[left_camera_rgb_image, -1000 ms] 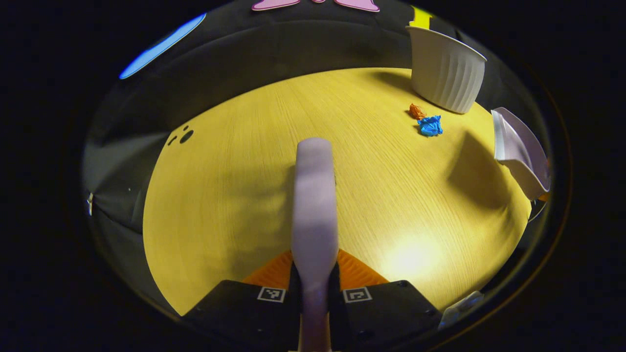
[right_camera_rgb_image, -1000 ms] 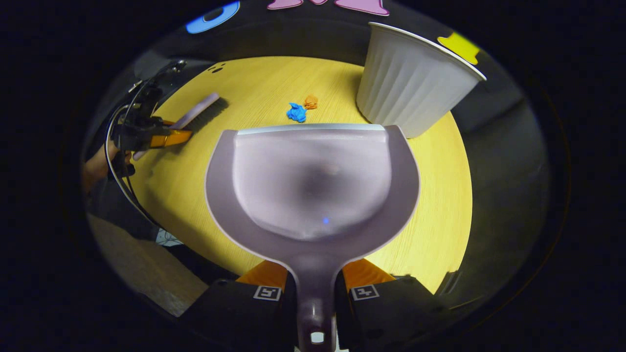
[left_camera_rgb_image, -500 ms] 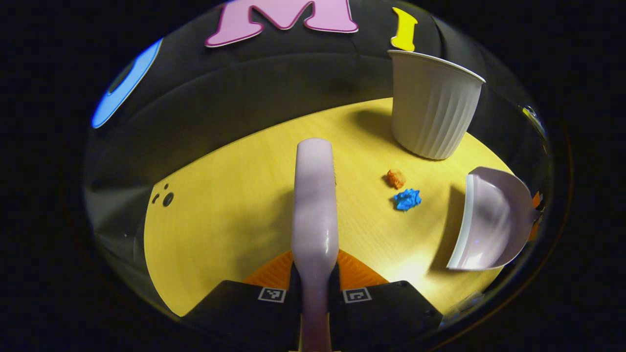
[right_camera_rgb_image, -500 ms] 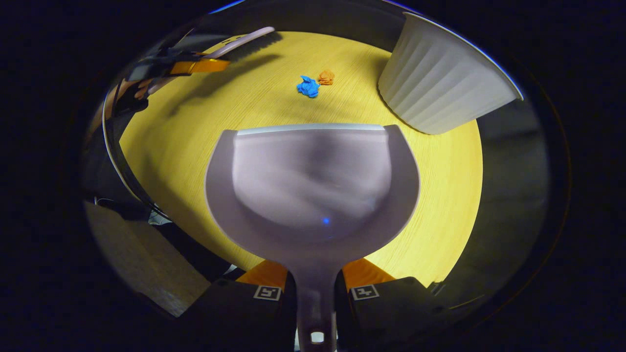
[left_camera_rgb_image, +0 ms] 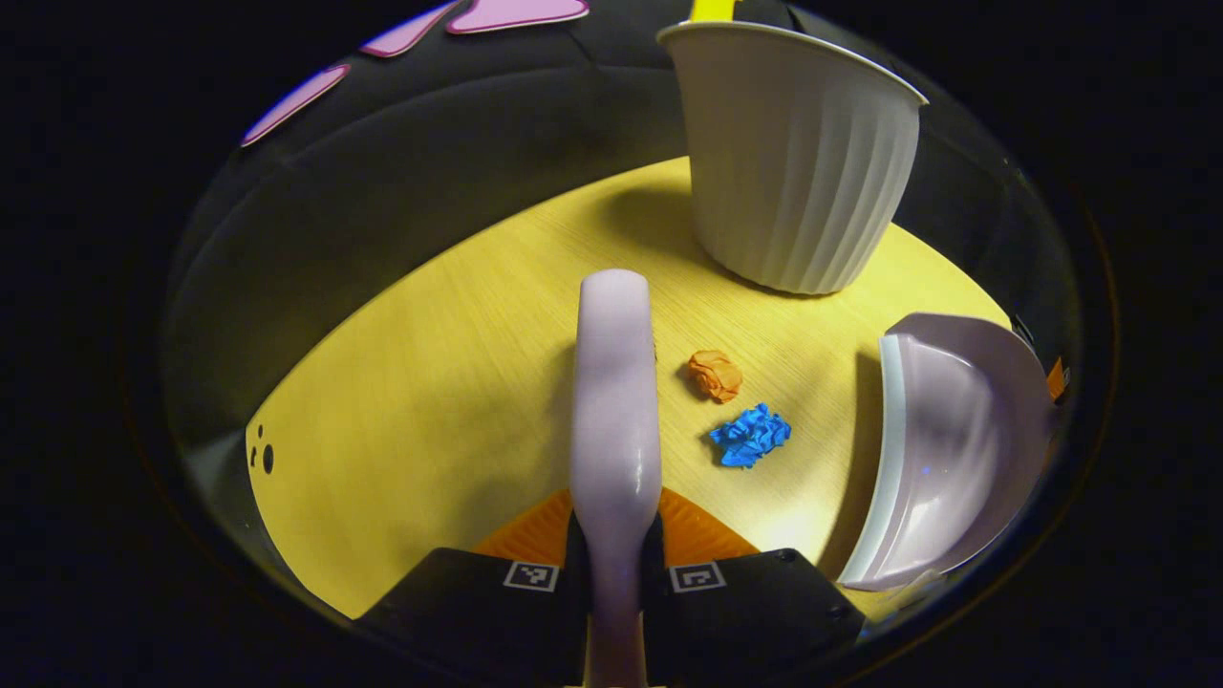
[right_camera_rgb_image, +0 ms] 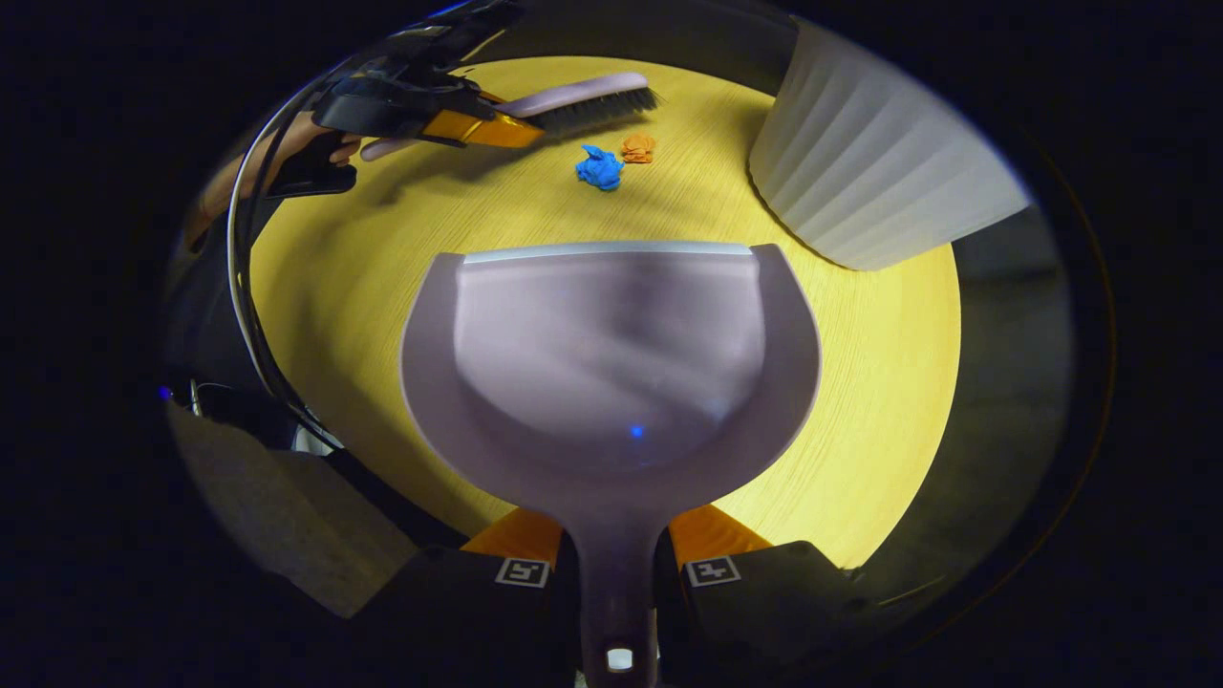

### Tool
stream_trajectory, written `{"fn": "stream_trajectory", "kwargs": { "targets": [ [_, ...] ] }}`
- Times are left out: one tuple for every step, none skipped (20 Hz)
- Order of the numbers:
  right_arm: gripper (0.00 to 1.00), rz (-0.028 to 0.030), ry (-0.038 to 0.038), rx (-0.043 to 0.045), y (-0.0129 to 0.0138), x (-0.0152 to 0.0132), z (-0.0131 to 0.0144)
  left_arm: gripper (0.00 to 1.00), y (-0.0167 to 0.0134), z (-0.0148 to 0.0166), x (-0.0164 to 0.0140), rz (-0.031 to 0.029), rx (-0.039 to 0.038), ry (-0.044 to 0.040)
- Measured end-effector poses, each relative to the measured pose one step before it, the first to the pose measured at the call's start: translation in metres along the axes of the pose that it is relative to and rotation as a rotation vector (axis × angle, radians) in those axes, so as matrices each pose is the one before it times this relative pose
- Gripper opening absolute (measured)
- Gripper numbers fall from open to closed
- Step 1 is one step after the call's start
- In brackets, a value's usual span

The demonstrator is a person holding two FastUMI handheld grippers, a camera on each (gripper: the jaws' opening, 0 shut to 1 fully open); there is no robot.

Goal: Pick up the small broom and dustpan from the desktop, sweep the trash into the dustpan with the broom, and then empty the trash into the garbage bin.

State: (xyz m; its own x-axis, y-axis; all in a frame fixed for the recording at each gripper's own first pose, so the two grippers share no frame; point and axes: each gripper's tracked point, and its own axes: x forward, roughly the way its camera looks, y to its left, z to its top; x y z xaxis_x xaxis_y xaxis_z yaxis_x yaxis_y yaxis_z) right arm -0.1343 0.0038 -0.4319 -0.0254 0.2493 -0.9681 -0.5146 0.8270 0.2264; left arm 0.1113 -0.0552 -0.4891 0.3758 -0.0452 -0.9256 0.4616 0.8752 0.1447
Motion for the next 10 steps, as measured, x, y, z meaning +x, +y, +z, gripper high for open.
{"fn": "stream_trajectory", "kwargs": {
  "targets": [
    [0.37, 0.00174, 0.00266, -0.0024, -0.00367, 0.00138, 0.00078, 0.28, -0.00557, 0.00001, 0.00413, -0.0178, 0.01199, 0.01479],
    [0.37, 0.00162, 0.00202, -0.00077, -0.00247, 0.00161, 0.00151, 0.28, -0.00518, -0.00111, 0.00229, -0.01742, 0.01026, 0.01303],
    [0.37, 0.00217, 0.00019, 0.00029, -0.00286, 0.00137, 0.00124, 0.28, -0.00608, -0.0005, 0.00157, -0.01831, 0.00651, 0.01194],
    [0.37, 0.00078, 0.00033, 0.00074, -0.00189, 0.00035, 0.00085, 0.28, -0.00692, -0.00324, 0.00262, -0.02365, 0.00017, 0.01215],
    [0.37, 0.00017, -0.00091, 0.00048, -0.00237, 0.00153, 0.00024, 0.28, -0.00848, 0.00078, 0.00012, -0.02645, -0.00151, -0.0036],
    [0.32, 0.0018, -0.00204, -0.00108, -0.00161, 0.00098, 0.00137, 0.28, -0.00666, 0.00179, 0.00123, -0.03311, -0.00112, -0.00484],
    [0.32, 0.00093, -0.0001, -0.00262, -0.00155, 0.00129, 0.00028, 0.28, -0.00691, 0.00156, -0.00155, -0.03667, 0.00351, -0.00075],
    [0.32, -0.00061, 0.0005, -0.00559, -0.00114, 0.00168, -0.0009, 0.26, -0.00975, -0.00048, -0.0053, -0.04012, 0.00455, 0.00176],
    [0.32, -0.00379, 0.00047, -0.00698, -0.00097, 0.00115, 0.00038, 0.28, -0.01178, 0.00175, -0.00499, -0.04468, 0.00318, 0.00273],
    [0.41, -0.00405, 0.00147, -0.00987, -0.00215, 0.00113, 0.0001, 0.28, -0.01276, 0.00011, -0.00533, -0.0501, -0.00072, -0.00098]
  ]
}}
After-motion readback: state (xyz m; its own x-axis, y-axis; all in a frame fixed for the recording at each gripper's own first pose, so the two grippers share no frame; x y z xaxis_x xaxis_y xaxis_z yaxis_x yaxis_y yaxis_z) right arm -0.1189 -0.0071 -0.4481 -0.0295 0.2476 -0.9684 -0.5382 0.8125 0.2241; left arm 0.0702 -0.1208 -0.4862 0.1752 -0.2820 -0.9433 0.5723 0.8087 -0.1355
